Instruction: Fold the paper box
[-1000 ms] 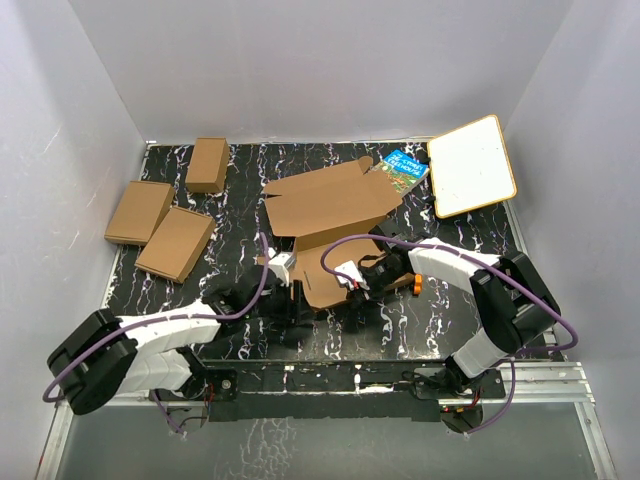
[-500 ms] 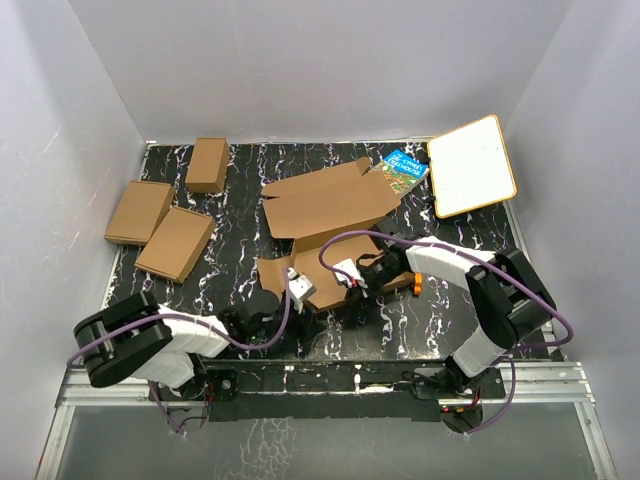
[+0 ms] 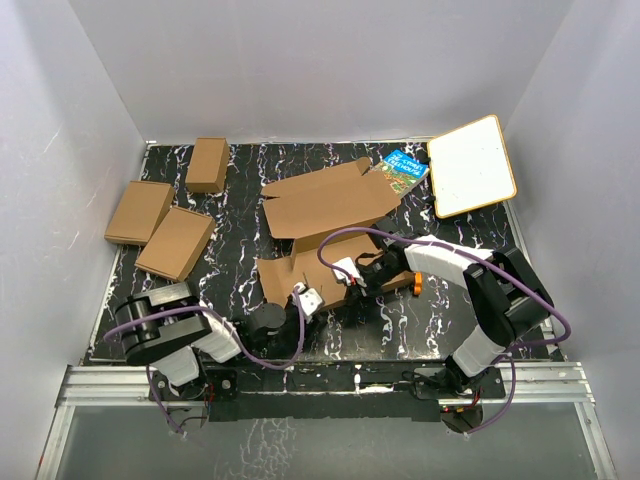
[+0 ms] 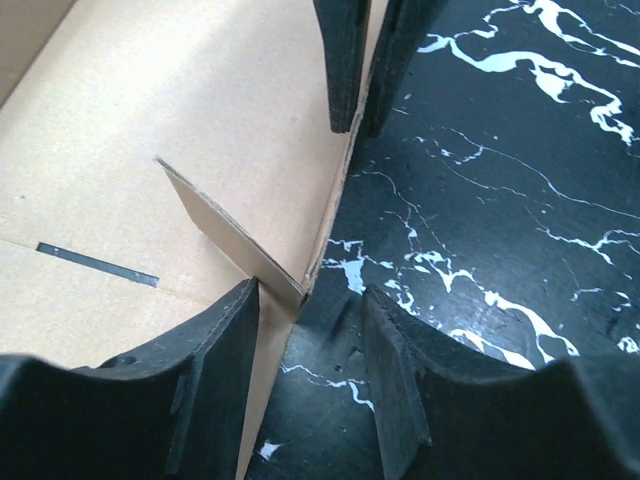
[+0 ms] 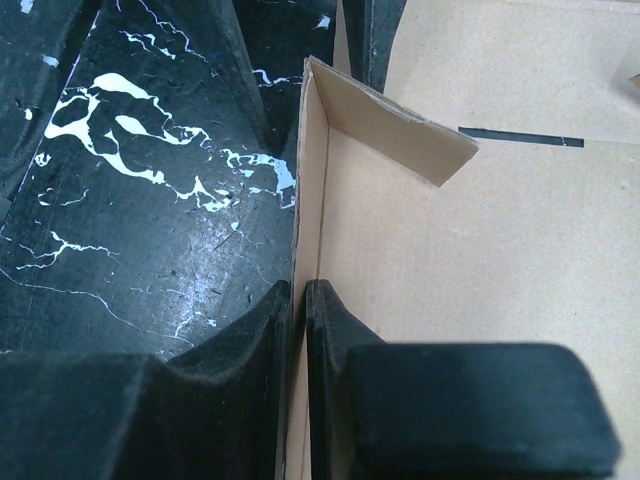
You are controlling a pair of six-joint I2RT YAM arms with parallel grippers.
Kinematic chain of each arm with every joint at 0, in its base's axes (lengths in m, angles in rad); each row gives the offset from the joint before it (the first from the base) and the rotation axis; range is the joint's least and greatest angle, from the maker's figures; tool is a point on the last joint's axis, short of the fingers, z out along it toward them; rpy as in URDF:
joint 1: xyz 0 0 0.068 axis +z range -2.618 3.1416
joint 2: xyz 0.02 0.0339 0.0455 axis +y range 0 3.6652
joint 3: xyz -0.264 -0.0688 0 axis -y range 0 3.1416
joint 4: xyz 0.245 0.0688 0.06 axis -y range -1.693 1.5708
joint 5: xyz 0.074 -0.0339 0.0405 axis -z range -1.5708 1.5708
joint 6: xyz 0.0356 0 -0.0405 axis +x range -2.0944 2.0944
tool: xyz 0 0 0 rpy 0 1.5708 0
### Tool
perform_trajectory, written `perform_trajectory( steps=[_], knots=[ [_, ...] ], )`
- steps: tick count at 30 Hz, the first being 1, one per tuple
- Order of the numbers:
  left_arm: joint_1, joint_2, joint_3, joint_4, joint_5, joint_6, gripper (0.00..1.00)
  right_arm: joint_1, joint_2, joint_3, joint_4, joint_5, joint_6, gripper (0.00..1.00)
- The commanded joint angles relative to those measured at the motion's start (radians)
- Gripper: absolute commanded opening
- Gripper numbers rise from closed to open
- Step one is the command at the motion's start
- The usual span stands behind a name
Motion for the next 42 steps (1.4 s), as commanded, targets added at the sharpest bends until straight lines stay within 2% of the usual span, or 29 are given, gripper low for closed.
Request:
perform_trajectory(
  steps=[1,8,12,19,20,22,23,26,33,36,38,42],
  knots=[
    [-0.010,0.028,0.029,0.110,-0.071,0.041,0.41,0.011,0.008,0.029,0.014,-0.054,-0.002,0.14],
    [-0.011,0.080,0.065,0.125,-0.034,0.050,0.26,0.011,0.011,0.033,0.012,-0.053,-0.001,0.14],
    [-0.011,0.090,0.067,0.132,-0.021,0.047,0.02,0.011,0.012,0.032,0.013,-0.054,-0.001,0.14],
    [-0.011,0.062,0.059,0.100,-0.023,0.034,0.00,0.011,0.011,0.032,0.013,-0.050,-0.001,0.15],
    [-0.011,0.050,0.058,0.089,-0.034,0.024,0.08,0.011,0.011,0.031,0.014,-0.050,-0.001,0.16],
    [-0.011,0.003,0.049,0.049,-0.056,-0.017,0.34,0.011,0.010,0.031,0.014,-0.048,-0.001,0.17],
    [-0.011,-0.034,0.044,0.023,-0.063,-0.044,0.43,0.011,0.011,0.031,0.015,-0.047,0.001,0.17],
    [-0.011,-0.187,0.034,-0.178,-0.101,-0.175,0.56,0.011,0.010,0.031,0.016,-0.048,0.002,0.18],
    [0.000,-0.739,0.079,-0.957,-0.189,-0.575,0.65,0.011,0.008,0.030,0.018,-0.050,0.005,0.18],
    [0.011,-0.913,0.128,-1.247,-0.211,-0.734,0.65,0.011,0.008,0.030,0.020,-0.052,0.007,0.18],
    [0.018,-0.990,0.165,-1.426,-0.237,-0.856,0.61,0.011,0.008,0.030,0.020,-0.054,0.009,0.18],
    [0.031,-1.043,0.217,-1.662,-0.261,-1.076,0.60,0.011,0.007,0.029,0.020,-0.053,0.009,0.18]
  ],
)
